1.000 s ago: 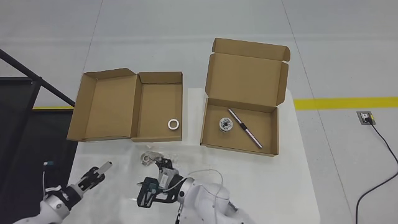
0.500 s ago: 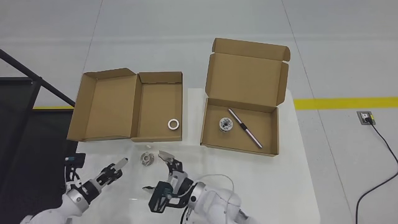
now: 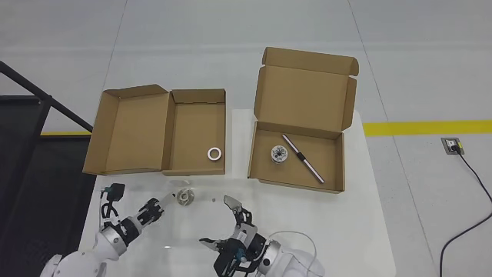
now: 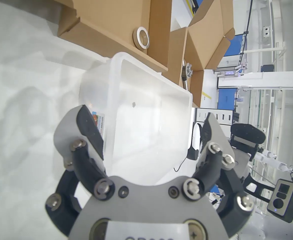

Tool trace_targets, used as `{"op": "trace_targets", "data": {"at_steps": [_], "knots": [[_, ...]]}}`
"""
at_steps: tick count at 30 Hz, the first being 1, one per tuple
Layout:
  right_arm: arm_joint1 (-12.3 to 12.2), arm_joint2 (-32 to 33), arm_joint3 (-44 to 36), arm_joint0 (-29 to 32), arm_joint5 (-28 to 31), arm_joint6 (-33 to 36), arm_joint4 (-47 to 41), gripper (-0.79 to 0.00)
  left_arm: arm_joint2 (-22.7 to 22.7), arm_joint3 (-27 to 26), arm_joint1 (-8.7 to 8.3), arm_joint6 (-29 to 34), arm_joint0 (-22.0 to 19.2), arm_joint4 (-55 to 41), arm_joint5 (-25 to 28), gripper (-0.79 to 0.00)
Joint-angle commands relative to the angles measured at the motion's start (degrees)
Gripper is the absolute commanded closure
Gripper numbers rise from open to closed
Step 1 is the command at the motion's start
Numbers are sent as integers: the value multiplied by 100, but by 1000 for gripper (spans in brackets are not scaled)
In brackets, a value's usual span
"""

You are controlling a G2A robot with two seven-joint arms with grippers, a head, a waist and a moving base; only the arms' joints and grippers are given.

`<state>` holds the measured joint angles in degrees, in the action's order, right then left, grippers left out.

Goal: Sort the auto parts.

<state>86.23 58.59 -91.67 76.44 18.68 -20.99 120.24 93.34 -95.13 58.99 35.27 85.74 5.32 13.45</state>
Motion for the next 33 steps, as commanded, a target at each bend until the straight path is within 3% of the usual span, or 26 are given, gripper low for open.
{"op": "trace_targets", "data": {"at_steps": [1, 6, 16, 26, 33], "knots": [[-20, 35, -26, 1, 103, 85, -60, -785, -32, -81, 1, -3, 40, 45, 6, -785], [-61, 146, -98, -33, 248, 275, -253, -785, -112, -173, 12, -143, 58, 156, -151, -785], [-140, 169, -240, 88, 171, 353, -324, -785, -25, 27, 12, -393, -292, 264, -690, -785], [-214, 128, -336, 250, 19, 367, -316, -785, -784, 196, 139, -1035, -940, 613, -1347, -785], [-264, 139, -373, 306, -37, 374, -357, -785, -1118, 342, 204, -1173, -1220, 739, -1482, -785]]}}
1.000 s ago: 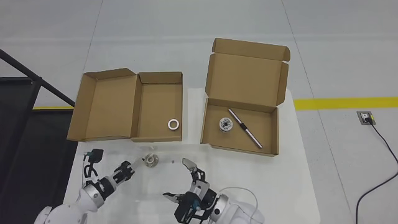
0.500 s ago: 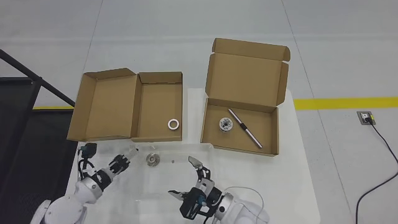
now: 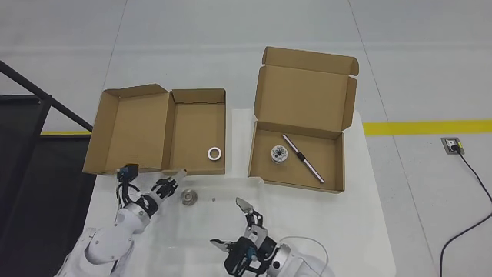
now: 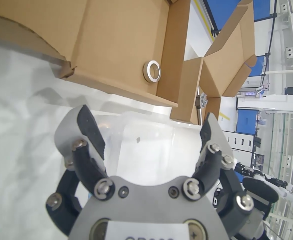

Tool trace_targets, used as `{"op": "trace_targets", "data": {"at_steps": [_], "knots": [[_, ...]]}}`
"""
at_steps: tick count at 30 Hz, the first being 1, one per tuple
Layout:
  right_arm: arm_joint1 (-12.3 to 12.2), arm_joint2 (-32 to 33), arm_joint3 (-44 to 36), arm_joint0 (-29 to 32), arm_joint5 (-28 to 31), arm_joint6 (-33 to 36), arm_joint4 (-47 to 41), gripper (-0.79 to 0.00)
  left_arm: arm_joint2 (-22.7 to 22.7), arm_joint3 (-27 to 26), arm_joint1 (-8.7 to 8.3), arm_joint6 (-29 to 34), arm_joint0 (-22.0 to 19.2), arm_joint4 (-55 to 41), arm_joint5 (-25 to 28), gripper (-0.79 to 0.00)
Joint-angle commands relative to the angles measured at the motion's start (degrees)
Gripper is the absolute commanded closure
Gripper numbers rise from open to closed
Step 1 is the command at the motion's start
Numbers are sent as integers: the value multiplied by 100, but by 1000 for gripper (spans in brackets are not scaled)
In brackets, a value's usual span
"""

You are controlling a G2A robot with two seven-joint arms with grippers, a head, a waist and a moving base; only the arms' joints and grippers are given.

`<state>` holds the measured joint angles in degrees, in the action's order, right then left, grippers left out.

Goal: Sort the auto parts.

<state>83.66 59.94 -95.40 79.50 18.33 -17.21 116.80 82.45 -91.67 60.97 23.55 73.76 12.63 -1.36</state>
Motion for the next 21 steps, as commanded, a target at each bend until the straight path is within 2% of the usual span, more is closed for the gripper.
{"op": "trace_targets", "data": {"at_steps": [1, 13, 21], "knots": [[-13, 12, -6, 2, -13, -12, -26, -785, -47, -10, 10, -1, -36, 18, -3, -785], [-77, -8, -16, -20, -28, 86, -147, -785, -287, -213, 61, 1, -58, 198, -78, -785], [-111, 29, -195, -96, 381, 909, -378, -785, -327, -446, 71, 43, 146, 283, -6, -785]]}}
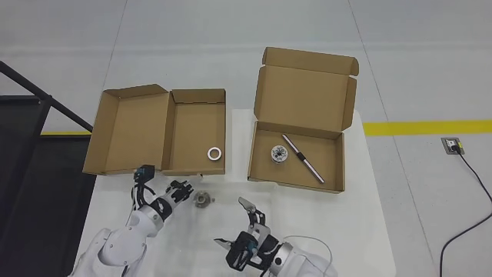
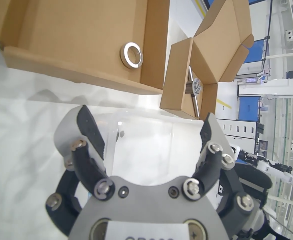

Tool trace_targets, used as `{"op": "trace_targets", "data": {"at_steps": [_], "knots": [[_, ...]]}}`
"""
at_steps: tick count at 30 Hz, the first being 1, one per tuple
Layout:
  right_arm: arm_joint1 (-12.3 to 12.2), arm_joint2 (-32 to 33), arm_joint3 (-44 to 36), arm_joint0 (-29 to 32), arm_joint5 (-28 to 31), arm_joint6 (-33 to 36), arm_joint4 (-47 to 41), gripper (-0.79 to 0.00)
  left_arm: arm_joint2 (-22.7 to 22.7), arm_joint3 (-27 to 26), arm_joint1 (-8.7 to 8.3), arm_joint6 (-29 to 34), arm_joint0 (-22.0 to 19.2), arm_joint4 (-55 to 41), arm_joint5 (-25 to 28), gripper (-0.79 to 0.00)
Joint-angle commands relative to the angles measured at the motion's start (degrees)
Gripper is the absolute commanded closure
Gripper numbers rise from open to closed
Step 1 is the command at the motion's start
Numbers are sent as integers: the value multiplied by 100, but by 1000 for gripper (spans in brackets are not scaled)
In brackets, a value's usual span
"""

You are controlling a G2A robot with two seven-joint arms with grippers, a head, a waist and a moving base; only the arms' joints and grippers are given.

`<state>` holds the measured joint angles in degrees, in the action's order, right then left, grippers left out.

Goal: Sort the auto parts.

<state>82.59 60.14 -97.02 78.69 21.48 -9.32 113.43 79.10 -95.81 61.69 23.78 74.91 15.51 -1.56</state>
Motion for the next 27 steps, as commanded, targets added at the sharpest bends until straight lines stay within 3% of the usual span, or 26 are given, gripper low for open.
{"op": "trace_targets", "data": {"at_steps": [1, 5, 14, 20, 27], "knots": [[-9, 14, -62, -21, 117, 200, -79, -785, 22, -60, -2, 40, 57, -20, 27, -785], [-39, 12, -166, -43, 457, 461, -104, -785, 34, -182, -1, 81, 155, -3, 52, -785], [-39, 12, -166, -43, 457, 461, -104, -785, 51, -304, 14, 15, 255, 47, 71, -785], [24, -206, 58, -520, 773, 1145, -404, -785, 957, -311, -67, 16, 632, -404, 357, -785], [328, -770, 1018, -1970, 1283, 3022, -1609, -785, 2359, -478, -153, 64, 1454, -1232, 1034, -785]]}}
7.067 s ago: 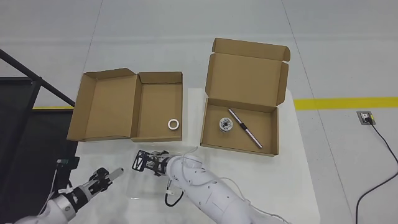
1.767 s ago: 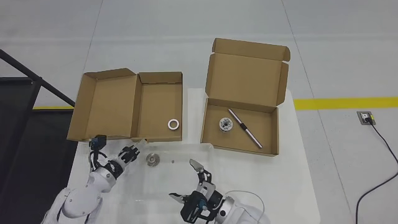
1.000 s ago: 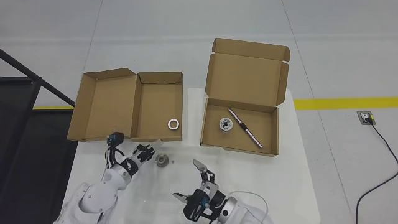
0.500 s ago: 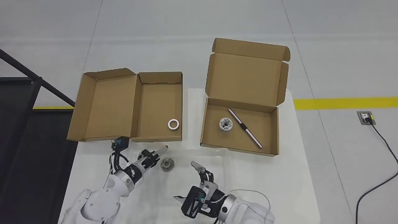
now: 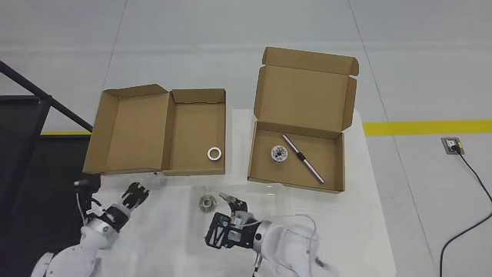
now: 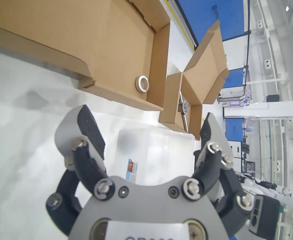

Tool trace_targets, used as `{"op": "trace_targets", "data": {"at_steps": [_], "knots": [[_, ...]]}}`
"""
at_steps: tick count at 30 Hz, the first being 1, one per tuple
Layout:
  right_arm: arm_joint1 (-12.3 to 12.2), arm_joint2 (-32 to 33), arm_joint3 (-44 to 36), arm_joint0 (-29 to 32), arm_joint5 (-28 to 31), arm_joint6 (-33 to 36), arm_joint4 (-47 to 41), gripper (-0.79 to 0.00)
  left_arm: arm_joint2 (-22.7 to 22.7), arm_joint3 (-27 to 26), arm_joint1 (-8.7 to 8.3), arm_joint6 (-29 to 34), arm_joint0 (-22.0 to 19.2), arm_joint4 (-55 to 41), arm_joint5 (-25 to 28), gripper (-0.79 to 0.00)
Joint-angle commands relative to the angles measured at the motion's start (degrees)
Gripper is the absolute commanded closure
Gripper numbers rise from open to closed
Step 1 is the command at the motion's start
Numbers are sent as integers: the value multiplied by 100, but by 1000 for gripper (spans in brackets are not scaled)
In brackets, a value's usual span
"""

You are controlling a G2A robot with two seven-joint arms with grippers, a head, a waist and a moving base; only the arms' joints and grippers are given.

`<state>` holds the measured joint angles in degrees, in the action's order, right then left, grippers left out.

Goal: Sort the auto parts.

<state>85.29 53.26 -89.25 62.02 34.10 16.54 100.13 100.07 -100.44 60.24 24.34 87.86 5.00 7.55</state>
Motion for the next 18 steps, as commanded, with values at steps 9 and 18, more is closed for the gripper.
{"op": "trace_targets", "data": {"at_steps": [9, 18], "knots": [[651, -1027, 2320, -2029, -411, 1625, -1521, -785, 1400, 26, -16, 84, 917, -1052, 761, -785], [1057, -1603, 3709, -2794, -328, 1435, -1825, -785, 1525, 22, 2, 160, 1029, -1210, 892, -785]]}}
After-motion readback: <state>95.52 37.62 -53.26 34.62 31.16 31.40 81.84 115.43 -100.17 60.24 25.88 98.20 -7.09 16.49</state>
